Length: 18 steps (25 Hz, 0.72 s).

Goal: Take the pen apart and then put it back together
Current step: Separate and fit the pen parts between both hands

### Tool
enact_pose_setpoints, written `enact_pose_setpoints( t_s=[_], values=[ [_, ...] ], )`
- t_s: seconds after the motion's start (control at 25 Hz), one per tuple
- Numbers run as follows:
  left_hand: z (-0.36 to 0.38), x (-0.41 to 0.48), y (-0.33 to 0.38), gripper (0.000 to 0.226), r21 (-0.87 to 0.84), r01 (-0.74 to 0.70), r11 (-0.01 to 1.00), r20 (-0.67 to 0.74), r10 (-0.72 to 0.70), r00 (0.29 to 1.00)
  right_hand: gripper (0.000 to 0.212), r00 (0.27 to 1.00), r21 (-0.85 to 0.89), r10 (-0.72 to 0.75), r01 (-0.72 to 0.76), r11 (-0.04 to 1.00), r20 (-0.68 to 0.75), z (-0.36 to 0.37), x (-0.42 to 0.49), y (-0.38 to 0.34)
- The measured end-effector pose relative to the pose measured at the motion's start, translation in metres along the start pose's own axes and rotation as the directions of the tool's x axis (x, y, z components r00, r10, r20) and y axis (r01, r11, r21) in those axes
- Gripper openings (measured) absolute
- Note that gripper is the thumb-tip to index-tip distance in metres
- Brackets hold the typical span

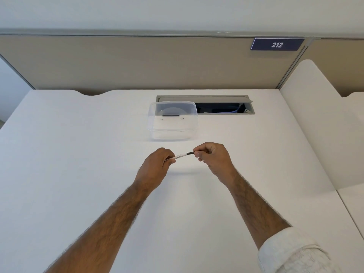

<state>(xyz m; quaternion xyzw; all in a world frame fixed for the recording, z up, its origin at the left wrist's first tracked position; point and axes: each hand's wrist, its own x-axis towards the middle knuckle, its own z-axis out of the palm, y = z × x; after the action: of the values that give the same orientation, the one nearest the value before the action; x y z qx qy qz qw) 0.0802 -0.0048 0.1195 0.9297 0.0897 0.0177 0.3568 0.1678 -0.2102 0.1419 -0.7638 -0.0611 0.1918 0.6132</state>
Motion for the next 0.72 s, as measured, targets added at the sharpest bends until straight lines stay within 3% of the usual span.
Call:
enact_pose_setpoints(
  t_s=[0.32,0.72],
  values=[
    [-0.0009,0.0016,0.0021,0.009,-0.049,-0.064,0.997,-0.015,0.063,0.998,0.011,0.999,0.056,0.037,-0.037,0.998,-0.005,0.0022,-0.0018,0.0021],
    [-0.002,0.0034,0.0053,0.01,0.035,-0.056,0.998,0.024,0.055,0.998,0.013,0.994,-0.168,-0.097,0.105,0.98,0.056,0.0042,0.0028,-0.0001]
  ],
)
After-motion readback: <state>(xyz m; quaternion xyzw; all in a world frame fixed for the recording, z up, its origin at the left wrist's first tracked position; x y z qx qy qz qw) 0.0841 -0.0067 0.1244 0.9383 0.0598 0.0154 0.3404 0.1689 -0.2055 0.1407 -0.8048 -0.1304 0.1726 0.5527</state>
